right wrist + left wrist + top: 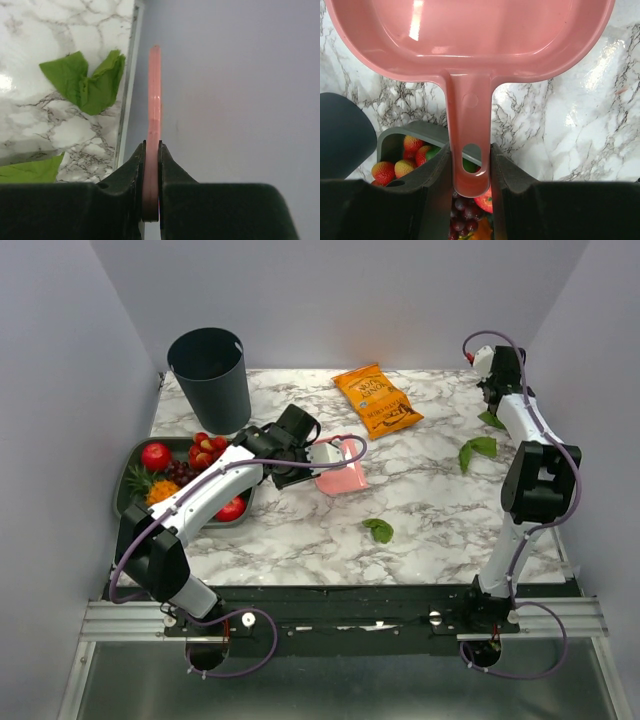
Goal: Sweep away the paper scraps from the table
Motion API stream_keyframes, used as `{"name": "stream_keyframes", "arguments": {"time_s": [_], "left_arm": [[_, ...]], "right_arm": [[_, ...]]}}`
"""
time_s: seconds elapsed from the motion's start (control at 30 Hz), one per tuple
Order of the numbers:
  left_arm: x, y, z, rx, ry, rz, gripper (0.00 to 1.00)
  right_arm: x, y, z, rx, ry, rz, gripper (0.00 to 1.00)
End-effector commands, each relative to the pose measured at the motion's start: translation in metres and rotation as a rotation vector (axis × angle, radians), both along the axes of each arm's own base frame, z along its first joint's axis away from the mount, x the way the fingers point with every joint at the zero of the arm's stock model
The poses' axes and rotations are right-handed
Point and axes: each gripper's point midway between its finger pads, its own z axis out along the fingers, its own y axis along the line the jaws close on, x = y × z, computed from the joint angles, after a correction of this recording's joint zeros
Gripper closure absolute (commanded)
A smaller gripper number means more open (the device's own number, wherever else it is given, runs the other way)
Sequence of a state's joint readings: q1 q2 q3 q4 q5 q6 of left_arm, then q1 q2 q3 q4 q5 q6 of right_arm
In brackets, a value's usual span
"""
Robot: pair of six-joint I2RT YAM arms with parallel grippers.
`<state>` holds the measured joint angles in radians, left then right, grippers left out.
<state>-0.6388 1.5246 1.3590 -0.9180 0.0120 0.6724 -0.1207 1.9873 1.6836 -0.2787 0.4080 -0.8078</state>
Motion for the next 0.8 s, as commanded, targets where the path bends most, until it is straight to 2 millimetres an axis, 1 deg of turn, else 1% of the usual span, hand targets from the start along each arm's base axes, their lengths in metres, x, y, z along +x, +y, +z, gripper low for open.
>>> {"name": "stream_keyframes", "arguments": {"time_s": [0.0,0.1,0.13,0.2,0.23,0.3,0.33,0.37,0.4,0.43,0.47,0.5,0.53,0.57,0.6,0.63,0.67,0.7,0.73,0.77], "left_arm": [[-0.003,0.003,0.006,-0.014,-0.014,0.015,1.0],[-0.002,0.002,0.011,-0.027,-0.03,0.015,1.0],[-0.003,0.002,0.01,-0.027,-0.026,0.019,1.0],[-0.004,0.002,0.004,-0.019,-0.012,0.02,1.0],[-0.004,0.003,0.002,-0.014,-0.008,0.022,1.0],[-0.007,0.004,-0.005,-0.003,0.007,0.014,1.0],[-0.007,0.005,-0.005,-0.003,0.009,0.012,1.0],[-0.008,0.004,-0.007,0.0,0.013,0.003,1.0],[-0.009,0.005,-0.007,0.003,0.012,0.001,1.0],[-0.01,0.008,-0.009,0.012,0.015,0.0,1.0],[-0.013,0.012,-0.014,0.028,0.024,-0.005,1.0],[-0.015,0.014,-0.016,0.038,0.023,-0.021,1.0],[-0.017,0.016,-0.019,0.046,0.028,-0.027,1.0],[-0.019,0.025,-0.025,0.079,0.03,-0.02,1.0],[-0.021,0.029,-0.027,0.093,0.034,-0.036,1.0],[-0.026,0.034,-0.031,0.112,0.054,-0.047,1.0],[-0.033,0.039,-0.037,0.133,0.078,-0.064,1.0],[-0.037,0.044,-0.04,0.146,0.093,-0.074,1.0],[-0.044,0.049,-0.044,0.172,0.121,-0.11,1.0],[-0.051,0.055,-0.05,0.196,0.149,-0.126,1.0]], "right_arm": [[0.003,0.007,-0.032,-0.053,0.137,0.117,0.99],[-0.012,0.023,-0.06,0.017,0.214,0.146,0.99],[-0.017,0.027,-0.064,0.035,0.225,0.144,1.0],[-0.031,0.045,-0.074,0.094,0.279,0.192,1.0],[-0.045,0.053,-0.087,0.134,0.313,0.187,0.99],[-0.064,0.076,-0.09,0.207,0.346,0.225,0.99],[-0.083,0.086,-0.105,0.26,0.381,0.212,0.99],[-0.095,0.102,-0.11,0.318,0.406,0.232,1.0],[-0.105,0.119,-0.099,0.354,0.391,0.259,0.99],[-0.116,0.131,-0.099,0.422,0.389,0.241,0.99],[-0.138,0.156,-0.107,0.501,0.439,0.278,0.99],[-0.149,0.177,-0.093,0.534,0.423,0.318,1.0],[-0.161,0.193,-0.089,0.59,0.422,0.319,0.99],[-0.179,0.211,-0.088,0.651,0.462,0.348,1.0],[-0.196,0.231,-0.09,0.677,0.498,0.382,0.99],[-0.207,0.242,-0.074,0.715,0.475,0.397,0.99],[-0.224,0.255,-0.07,0.768,0.513,0.428,0.99],[-0.232,0.262,-0.062,0.788,0.513,0.447,0.99],[-0.236,0.264,-0.05,0.803,0.488,0.451,1.0],[-0.238,0.259,-0.046,0.79,0.474,0.436,1.0]]}}
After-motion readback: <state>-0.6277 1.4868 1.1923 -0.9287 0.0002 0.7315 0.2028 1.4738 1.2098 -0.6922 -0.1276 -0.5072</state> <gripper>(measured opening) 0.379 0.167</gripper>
